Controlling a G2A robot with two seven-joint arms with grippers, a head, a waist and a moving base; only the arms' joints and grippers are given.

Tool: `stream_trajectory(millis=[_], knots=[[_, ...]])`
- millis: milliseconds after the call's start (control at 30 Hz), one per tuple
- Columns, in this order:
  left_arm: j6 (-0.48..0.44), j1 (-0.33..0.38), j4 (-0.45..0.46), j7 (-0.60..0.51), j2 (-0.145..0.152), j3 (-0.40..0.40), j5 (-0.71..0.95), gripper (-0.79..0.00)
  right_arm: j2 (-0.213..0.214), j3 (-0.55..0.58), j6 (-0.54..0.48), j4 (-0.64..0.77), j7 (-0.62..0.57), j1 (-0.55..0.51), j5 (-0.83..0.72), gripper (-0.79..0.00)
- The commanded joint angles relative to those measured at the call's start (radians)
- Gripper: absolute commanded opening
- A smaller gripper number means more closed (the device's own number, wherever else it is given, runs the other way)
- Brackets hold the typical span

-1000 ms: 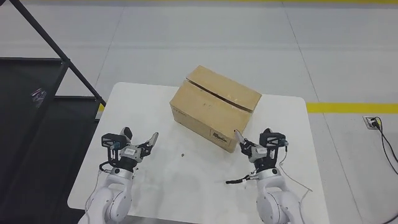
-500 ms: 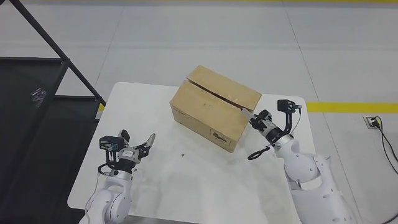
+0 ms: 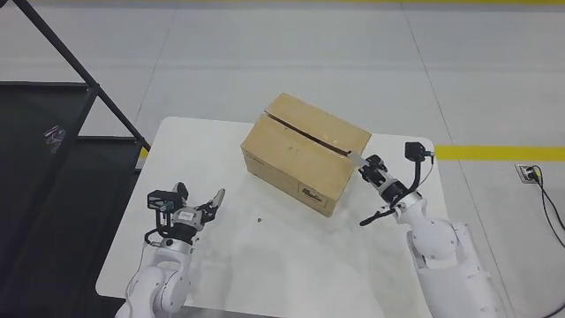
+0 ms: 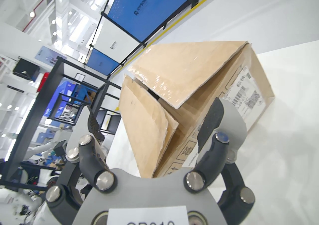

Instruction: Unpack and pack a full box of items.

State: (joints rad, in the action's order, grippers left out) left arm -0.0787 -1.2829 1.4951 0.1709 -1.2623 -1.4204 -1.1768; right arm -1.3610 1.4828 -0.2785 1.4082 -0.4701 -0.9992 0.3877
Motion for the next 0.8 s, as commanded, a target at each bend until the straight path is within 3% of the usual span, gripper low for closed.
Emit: stream_trajectory(millis=[0,467,767], knots=[[0.002,-0.004,0.0,0.003,0.0,-0.006,0.003,0.0,0.004,0.005,-0.016,-0.028,-0.07,0.017,-0.056,0.0],[0.007,-0.029,0.014,0.016,-0.001,-0.024,0.004,0.0,0.017,-0.011,-0.115,-0.152,-0.282,0.101,-0.307,0.0],[0.006,-0.032,0.017,0.021,-0.002,-0.026,0.0,0.0,0.029,-0.039,-0.141,-0.143,-0.324,0.095,-0.305,0.0]])
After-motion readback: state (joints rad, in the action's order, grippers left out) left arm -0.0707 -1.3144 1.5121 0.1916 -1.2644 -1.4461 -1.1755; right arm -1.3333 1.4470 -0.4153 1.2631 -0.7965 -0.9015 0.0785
